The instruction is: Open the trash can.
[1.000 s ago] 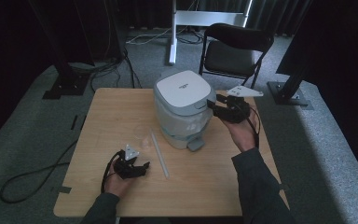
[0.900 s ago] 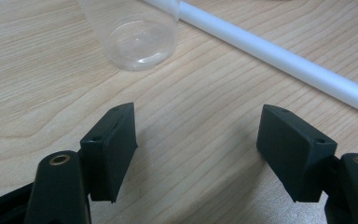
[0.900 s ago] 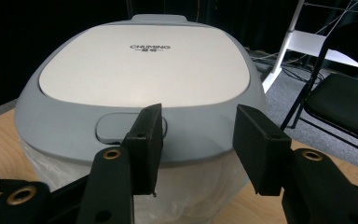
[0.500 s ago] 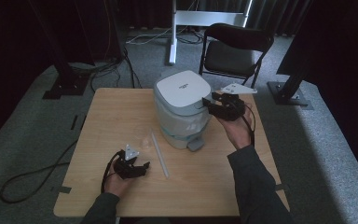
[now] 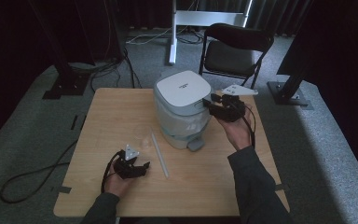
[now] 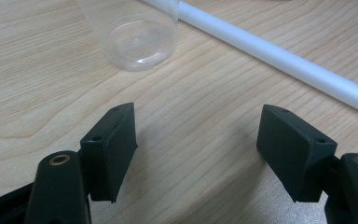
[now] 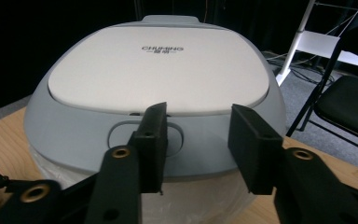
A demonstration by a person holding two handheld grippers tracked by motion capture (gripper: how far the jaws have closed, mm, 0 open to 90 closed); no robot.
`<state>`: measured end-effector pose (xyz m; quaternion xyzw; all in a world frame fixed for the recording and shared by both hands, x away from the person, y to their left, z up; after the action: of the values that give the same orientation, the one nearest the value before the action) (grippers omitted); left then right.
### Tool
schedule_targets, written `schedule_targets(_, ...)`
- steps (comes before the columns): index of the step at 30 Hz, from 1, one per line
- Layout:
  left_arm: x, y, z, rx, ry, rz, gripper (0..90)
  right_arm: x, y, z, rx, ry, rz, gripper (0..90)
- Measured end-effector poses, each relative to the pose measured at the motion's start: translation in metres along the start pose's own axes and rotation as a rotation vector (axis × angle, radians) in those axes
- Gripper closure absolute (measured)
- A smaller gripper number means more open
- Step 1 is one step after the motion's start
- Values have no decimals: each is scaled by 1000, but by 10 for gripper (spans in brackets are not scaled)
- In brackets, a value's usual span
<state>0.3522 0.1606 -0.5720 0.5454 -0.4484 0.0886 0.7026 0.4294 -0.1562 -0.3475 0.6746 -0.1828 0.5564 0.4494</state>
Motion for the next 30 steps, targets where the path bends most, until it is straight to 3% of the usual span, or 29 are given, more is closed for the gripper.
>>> schedule_targets(5,0,0,0,0,-1,1,285,-1,0,0,1,-6,-1,586)
schedule_targets(7,0,0,0,0,0,0,285,-2,2,3,16,-28,12,513)
schedule_targets(14,0,0,0,0,-1,1,285,-12,11,9,-10,-21,24,490)
schedule_targets(20,0,0,0,0,-1,2,285,-21,20,5,-29,8,22,484)
schedule_targets(30,0,0,0,-1,-3,-1,286,-38,19,-6,-13,26,-6,484)
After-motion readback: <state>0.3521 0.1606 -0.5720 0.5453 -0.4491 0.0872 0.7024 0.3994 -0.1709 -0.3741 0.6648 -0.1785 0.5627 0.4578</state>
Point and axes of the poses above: each handheld gripper's, and its own axes: y roughly backward along the jaws, x roughly out of its top, z roughly to its right, the point moved 4 cm from there along -y, roughly forward along the jaws, and after that the axes turned 1 degree about y, right-handed, at the moved point
